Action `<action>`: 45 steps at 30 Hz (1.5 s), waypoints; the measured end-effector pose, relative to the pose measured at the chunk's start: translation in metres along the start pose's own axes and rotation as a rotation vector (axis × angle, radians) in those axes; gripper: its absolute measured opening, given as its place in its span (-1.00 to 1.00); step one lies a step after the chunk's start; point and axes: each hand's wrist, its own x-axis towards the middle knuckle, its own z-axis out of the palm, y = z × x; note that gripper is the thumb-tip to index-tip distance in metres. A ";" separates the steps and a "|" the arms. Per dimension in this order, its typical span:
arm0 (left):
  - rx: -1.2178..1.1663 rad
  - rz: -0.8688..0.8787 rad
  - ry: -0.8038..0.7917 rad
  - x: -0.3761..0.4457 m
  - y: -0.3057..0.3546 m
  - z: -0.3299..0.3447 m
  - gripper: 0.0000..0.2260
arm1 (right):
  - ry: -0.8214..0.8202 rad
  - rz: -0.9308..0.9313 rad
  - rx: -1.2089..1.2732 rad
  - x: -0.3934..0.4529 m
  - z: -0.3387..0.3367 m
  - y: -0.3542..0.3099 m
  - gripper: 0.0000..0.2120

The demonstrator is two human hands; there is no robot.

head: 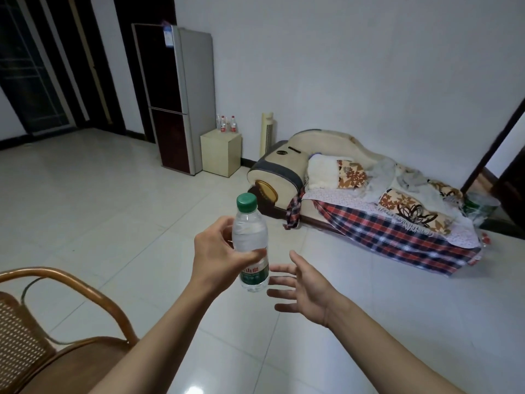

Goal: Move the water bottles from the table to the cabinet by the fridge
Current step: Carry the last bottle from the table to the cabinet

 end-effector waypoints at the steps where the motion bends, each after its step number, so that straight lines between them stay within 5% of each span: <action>1: 0.009 -0.005 0.001 0.013 -0.006 0.001 -0.50 | -0.002 0.001 0.001 0.014 0.000 -0.007 -0.41; 20: 0.108 -0.038 0.051 0.305 -0.095 0.028 -0.41 | -0.125 0.000 -0.062 0.274 0.000 -0.196 -0.41; 35: -0.003 -0.003 -0.009 0.552 -0.229 -0.025 -0.48 | -0.026 -0.017 -0.048 0.491 0.093 -0.335 -0.38; 45: 0.082 -0.072 -0.015 0.688 -0.298 -0.036 -0.48 | -0.116 0.047 -0.065 0.637 0.125 -0.406 -0.36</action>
